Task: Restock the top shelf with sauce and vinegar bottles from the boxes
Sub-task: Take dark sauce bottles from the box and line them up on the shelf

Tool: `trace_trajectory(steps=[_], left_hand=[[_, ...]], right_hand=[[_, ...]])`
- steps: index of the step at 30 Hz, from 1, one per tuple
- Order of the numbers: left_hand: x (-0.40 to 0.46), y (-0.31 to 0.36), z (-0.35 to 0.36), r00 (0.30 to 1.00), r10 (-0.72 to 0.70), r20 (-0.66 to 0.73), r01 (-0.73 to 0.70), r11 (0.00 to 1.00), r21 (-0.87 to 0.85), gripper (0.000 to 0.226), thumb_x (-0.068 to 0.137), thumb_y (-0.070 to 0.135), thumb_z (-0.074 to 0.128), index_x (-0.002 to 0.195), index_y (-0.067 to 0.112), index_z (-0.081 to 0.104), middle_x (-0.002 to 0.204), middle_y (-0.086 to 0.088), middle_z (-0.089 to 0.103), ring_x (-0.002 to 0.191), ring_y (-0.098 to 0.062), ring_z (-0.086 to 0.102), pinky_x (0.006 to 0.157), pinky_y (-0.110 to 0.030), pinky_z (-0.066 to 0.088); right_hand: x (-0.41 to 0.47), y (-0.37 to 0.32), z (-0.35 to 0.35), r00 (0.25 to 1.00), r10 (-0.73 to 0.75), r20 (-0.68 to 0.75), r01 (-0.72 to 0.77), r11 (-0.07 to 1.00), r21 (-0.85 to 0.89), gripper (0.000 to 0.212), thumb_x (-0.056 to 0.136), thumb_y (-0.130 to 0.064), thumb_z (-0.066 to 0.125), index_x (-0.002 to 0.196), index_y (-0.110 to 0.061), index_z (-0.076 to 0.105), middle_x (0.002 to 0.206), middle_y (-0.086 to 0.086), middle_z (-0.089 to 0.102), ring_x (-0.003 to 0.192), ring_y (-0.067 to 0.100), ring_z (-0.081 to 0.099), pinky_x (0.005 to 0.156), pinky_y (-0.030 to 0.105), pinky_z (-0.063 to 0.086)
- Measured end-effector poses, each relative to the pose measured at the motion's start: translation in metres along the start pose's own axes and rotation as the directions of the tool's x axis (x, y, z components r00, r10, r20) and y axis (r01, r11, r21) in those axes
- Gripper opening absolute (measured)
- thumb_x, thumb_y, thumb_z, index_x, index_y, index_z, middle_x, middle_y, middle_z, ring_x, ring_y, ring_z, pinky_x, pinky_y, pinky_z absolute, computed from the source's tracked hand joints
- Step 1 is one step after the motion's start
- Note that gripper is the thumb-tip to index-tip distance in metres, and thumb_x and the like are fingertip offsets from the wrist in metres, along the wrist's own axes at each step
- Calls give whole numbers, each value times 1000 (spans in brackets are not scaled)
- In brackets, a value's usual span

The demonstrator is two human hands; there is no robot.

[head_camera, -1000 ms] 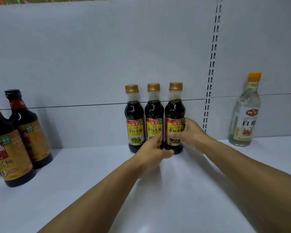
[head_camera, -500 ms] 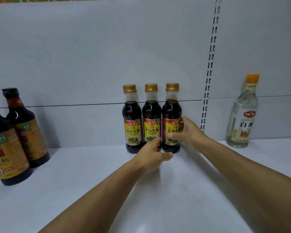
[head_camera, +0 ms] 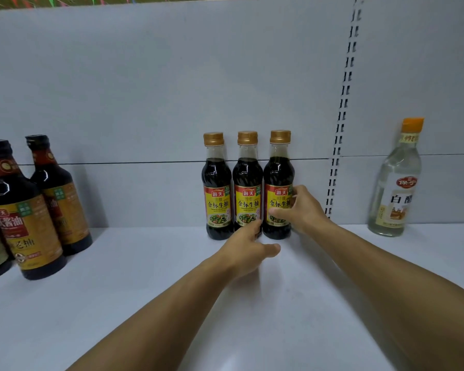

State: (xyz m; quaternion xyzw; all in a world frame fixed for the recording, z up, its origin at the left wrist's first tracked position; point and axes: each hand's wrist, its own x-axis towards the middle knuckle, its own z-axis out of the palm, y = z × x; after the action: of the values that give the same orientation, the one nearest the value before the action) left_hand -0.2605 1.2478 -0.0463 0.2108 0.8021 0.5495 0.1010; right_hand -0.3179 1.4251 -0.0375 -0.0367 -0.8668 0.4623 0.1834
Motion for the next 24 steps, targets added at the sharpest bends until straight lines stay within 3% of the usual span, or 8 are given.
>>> trace_trajectory(steps=[3, 15, 19, 24], left_hand=[[-3, 0, 0, 1000, -14, 0, 14, 1000, 1, 71, 90, 15, 66, 151, 19, 30, 152, 2, 40, 141, -13, 34, 110, -29, 31], [-16, 9, -1, 1000, -10, -8, 10, 1000, 11, 66, 92, 13, 64, 150, 18, 33, 151, 2, 41, 140, -12, 35, 103, -24, 31], [-20, 12, -2, 1000, -21, -20, 21, 999, 26, 68, 91, 14, 65, 151, 20, 32, 152, 0, 39, 142, -15, 34, 106, -29, 32], [-27, 17, -2, 999, -19, -49, 22, 998, 53, 69, 92, 15, 65, 151, 18, 30, 152, -1, 40, 139, -14, 37, 103, -27, 34]], right_hand=[[1, 1, 3, 1000, -8, -19, 8, 1000, -11, 65, 75, -31, 83, 124, -14, 43, 109, -3, 56, 100, 18, 58, 85, 34, 51], [2, 4, 11, 999, 14, -53, -20, 993, -114, 78, 64, -50, 85, 124, -20, 47, 118, 5, 59, 100, 23, 64, 86, 41, 56], [2, 6, 12, 999, 28, -39, -33, 992, -122, 87, 56, -63, 78, 126, -24, 45, 117, 3, 60, 99, 23, 64, 86, 46, 56], [-10, -1, 7, 999, 46, 21, -42, 990, -133, 79, 68, -47, 81, 131, -23, 40, 117, 0, 62, 104, 23, 64, 90, 47, 54]])
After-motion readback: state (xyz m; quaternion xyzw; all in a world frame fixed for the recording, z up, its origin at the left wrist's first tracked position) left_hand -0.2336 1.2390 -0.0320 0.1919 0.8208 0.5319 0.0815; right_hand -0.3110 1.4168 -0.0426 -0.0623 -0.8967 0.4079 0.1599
